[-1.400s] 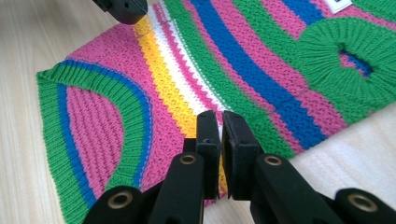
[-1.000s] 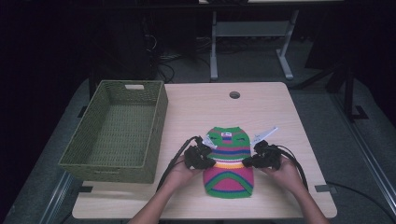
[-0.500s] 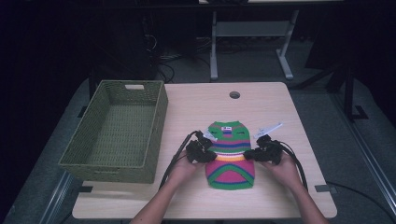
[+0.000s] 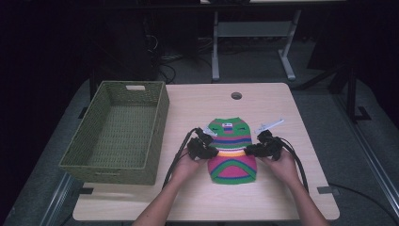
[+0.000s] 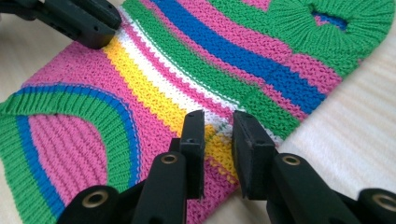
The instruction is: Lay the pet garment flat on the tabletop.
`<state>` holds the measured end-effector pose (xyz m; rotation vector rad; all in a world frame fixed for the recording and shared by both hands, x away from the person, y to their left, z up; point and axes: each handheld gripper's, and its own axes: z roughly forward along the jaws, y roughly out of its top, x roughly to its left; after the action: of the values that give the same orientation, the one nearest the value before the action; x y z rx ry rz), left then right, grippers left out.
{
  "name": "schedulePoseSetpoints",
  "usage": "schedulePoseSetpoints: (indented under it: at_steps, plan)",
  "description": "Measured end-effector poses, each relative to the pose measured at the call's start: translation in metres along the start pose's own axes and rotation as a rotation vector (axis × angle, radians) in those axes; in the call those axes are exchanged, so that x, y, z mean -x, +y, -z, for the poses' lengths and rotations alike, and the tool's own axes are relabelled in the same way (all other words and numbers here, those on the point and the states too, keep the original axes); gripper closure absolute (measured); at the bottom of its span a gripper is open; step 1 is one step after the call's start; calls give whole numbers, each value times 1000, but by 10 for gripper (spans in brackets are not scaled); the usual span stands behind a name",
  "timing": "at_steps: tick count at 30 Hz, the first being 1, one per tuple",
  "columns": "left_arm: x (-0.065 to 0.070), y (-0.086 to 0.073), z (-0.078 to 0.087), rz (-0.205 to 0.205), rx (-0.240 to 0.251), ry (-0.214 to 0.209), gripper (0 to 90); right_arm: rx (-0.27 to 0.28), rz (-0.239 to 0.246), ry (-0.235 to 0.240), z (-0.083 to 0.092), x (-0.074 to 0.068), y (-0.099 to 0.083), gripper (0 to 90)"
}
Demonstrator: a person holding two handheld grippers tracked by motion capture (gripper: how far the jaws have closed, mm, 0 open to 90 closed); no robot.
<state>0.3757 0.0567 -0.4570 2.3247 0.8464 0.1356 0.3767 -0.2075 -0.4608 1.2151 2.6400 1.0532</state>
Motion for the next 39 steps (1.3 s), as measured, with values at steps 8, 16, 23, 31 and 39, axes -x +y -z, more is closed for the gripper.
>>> schedulePoseSetpoints:
  at_steps: [8,16,23,31,39]
  plan:
    - [-3,2,0,10,-9,-15,764,20,-21,10,-1,2,-1,701]
    - [-3,2,2,12,-14,-14,688,19,-22,17,-1,0,0,644]
    - [-5,1,5,35,0,-28,626,31,-20,23,3,0,0,580]
    - [-2,2,10,46,30,-35,578,51,-30,25,11,2,-1,487]
    - [-4,0,18,66,58,-50,439,40,-56,5,18,8,-3,393]
